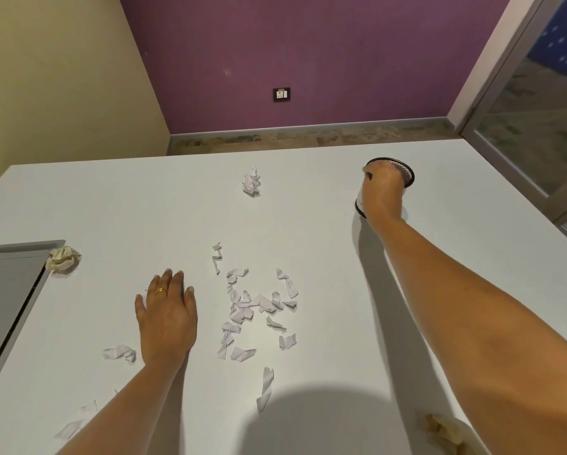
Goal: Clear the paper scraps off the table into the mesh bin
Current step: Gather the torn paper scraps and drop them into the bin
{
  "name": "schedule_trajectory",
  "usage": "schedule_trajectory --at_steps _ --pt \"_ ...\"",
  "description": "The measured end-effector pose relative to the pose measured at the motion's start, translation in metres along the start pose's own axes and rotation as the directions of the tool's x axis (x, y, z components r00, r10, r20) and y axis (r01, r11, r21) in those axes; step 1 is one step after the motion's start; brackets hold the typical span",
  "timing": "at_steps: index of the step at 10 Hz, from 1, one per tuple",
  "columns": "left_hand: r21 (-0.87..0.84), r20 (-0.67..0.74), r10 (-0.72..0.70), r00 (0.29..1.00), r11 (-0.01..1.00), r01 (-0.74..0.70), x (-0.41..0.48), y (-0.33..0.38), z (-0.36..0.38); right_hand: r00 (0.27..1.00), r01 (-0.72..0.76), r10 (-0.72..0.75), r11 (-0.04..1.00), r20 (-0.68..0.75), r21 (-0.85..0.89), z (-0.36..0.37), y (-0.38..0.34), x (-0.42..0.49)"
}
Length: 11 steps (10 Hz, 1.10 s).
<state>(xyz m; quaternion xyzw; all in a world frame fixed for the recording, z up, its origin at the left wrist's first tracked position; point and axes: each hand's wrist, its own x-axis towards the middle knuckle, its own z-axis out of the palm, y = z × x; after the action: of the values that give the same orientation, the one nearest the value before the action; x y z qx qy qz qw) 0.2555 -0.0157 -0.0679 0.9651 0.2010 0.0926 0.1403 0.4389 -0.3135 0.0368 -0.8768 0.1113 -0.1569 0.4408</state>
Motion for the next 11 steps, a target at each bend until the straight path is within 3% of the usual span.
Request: schedule_trajectory --at_steps 1,2,3,4,5,6,7,9,10,11 --pt "-0.006 0.001 -0.002 1.000 1.000 0.002 0.000 0.000 -0.001 0.990 0.131 -0.129 0.991 0.056 -0.026 0.025 -0.011 -0.026" --pt "-0.008 0.009 -0.009 1.000 1.000 0.010 0.000 0.001 -0.002 0.962 0.187 -0.185 0.982 0.202 0.009 0.058 -0.022 -0.059" --pt "-0.010 0.013 -0.015 1.000 1.000 0.015 0.000 0.001 -0.002 0.879 0.214 -0.216 0.975 0.424 0.053 0.087 -0.033 -0.094" --pt "0.006 0.009 -0.005 1.000 1.000 0.005 0.000 0.001 -0.001 0.723 0.336 -0.286 0.941 0.629 0.042 0.110 -0.045 -0.121" --pt "0.008 0.014 -0.003 1.000 1.000 0.003 0.000 0.000 -0.001 0.594 0.349 -0.228 0.937 0.771 0.008 0.131 -0.057 -0.134" --pt "0.015 0.017 -0.002 1.000 1.000 0.002 0.000 0.000 -0.001 0.521 0.311 -0.150 0.950 0.840 -0.023 0.145 -0.061 -0.142" --pt "0.018 0.021 -0.003 1.000 1.000 0.003 0.000 0.000 0.000 0.495 0.419 -0.164 0.905 0.853 -0.069 0.152 -0.056 -0.147" --pt "0.012 0.011 -0.007 1.000 1.000 0.007 0.000 0.000 0.000 0.537 0.675 -0.329 0.720 0.777 -0.162 0.150 -0.048 -0.154" --pt "0.003 0.012 -0.011 1.000 1.000 0.010 0.000 0.000 0.000 0.511 0.710 -0.324 0.681 0.796 -0.179 0.142 -0.053 -0.153" --pt "-0.003 0.009 -0.011 1.000 1.000 0.011 0.001 0.000 0.000 0.525 0.659 -0.281 0.732 0.804 -0.174 0.135 -0.055 -0.152"
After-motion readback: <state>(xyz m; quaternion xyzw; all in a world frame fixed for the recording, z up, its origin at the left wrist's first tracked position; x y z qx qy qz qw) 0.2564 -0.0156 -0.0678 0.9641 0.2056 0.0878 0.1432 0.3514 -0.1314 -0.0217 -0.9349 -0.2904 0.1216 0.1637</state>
